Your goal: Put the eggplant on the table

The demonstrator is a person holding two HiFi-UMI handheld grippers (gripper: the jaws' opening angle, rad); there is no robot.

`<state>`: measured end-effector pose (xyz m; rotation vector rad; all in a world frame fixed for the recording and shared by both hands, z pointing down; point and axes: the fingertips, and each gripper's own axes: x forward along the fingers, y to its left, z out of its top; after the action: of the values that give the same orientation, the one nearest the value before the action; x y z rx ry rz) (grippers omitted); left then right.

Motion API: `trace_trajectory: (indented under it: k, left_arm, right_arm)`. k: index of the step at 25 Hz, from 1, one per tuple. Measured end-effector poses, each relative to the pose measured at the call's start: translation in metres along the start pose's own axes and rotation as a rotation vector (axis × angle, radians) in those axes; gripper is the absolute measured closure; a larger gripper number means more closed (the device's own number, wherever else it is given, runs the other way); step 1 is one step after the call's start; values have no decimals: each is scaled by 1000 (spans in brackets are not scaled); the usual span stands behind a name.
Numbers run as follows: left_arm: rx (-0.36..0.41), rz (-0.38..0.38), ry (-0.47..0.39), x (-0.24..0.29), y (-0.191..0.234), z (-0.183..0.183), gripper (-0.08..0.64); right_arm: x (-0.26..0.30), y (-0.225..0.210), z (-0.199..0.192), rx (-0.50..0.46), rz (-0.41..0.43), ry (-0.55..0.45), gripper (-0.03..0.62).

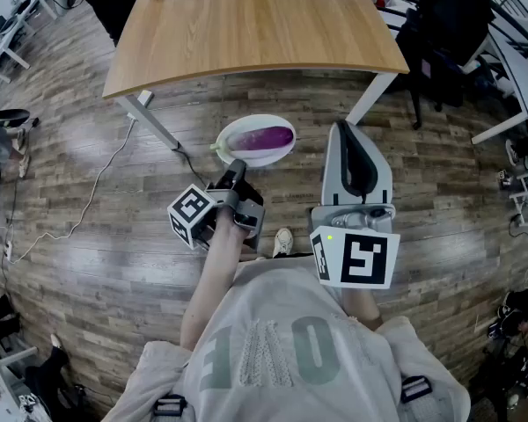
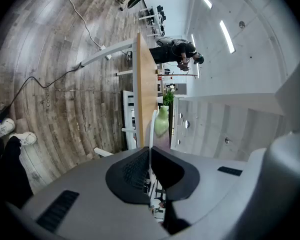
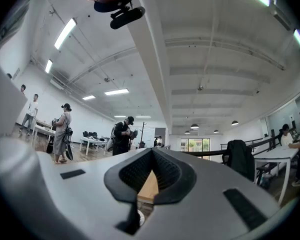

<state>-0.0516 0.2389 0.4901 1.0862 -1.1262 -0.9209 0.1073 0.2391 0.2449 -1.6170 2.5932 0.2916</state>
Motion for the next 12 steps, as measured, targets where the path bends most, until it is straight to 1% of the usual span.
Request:
trace_trajectory:
  k: [12]
  left_arm:
    - [10, -32, -2, -3, -10, -2, 541]
  right_arm:
    - [-4, 5, -2, -7, 13, -2, 574]
